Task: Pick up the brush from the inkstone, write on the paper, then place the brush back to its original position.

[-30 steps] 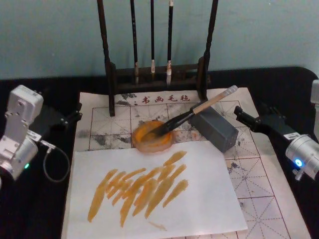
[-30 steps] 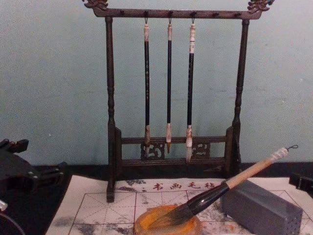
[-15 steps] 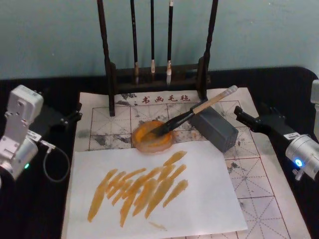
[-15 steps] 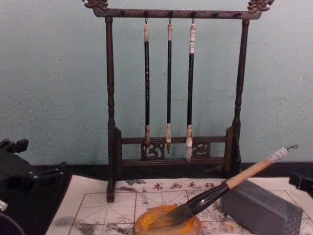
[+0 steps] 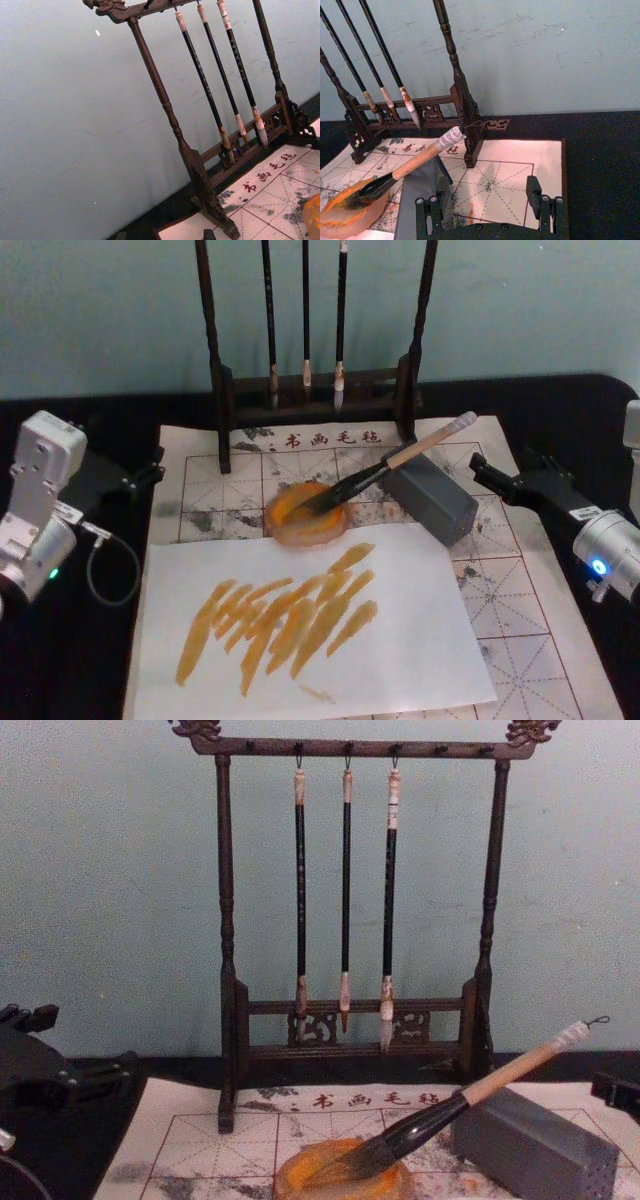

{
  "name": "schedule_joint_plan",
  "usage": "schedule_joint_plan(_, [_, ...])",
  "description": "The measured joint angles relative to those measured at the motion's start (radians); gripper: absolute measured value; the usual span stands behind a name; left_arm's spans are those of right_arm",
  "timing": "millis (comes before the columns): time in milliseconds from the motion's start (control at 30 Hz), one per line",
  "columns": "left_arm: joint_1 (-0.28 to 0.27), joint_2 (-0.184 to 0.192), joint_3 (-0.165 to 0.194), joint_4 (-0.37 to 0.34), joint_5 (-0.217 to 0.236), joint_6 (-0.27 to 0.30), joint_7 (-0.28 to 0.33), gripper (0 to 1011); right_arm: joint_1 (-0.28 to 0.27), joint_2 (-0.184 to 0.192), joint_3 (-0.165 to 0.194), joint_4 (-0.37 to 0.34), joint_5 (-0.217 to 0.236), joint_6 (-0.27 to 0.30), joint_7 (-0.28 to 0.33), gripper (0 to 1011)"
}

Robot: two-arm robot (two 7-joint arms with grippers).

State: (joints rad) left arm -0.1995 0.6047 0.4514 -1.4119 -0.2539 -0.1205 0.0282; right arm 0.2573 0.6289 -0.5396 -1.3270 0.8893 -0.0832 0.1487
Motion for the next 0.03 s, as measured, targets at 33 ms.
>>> schedule_joint_plan(33, [0.000,0.000,0.000,0.000,0.000,0.000,0.000,1001,0.000,0.000,0.000,0.000,0.000,0.000,0.000,1000])
